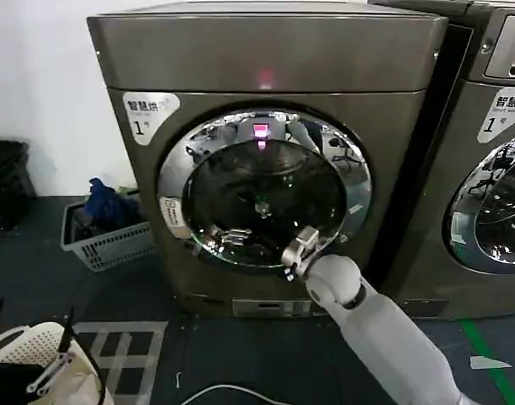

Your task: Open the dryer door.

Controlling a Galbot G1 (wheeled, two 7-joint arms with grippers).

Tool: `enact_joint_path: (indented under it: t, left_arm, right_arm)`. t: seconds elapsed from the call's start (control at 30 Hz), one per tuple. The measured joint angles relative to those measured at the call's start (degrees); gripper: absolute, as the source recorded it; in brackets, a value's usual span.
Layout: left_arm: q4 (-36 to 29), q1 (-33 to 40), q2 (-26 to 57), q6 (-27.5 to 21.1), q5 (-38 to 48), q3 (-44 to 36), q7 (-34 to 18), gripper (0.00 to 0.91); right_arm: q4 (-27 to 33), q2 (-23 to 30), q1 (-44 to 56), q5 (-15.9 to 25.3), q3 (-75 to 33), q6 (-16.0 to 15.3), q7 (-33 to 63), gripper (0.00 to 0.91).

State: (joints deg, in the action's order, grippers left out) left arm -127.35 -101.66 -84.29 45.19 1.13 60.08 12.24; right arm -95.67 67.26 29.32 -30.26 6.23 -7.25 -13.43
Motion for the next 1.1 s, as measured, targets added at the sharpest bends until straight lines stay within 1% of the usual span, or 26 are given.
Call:
enact_joint_path:
  t: [0.43,0.7,1.1]
  left_arm:
    - [-0.7,-0.7,-0.6,0.4,-0.2,0.2,0.0,0.907]
    - [-1.1,-1.1,-0.9,0.6,-0.2,0.4,-0.1,0.907]
    - [-1.3,-1.6,-1.2,0.9,-0.2,1.2,-0.3,0.907]
  right_arm:
    - [5.1,5.0,-3.8,1.4,3.9,0.6,0.0,0.907]
    - [9.8,8.9,-6.3,2.4,5.3,1.4,-0.7,0.907]
    - [15.3,12.2,-8.9,2.5,6.9,1.8,-2.9,0.907]
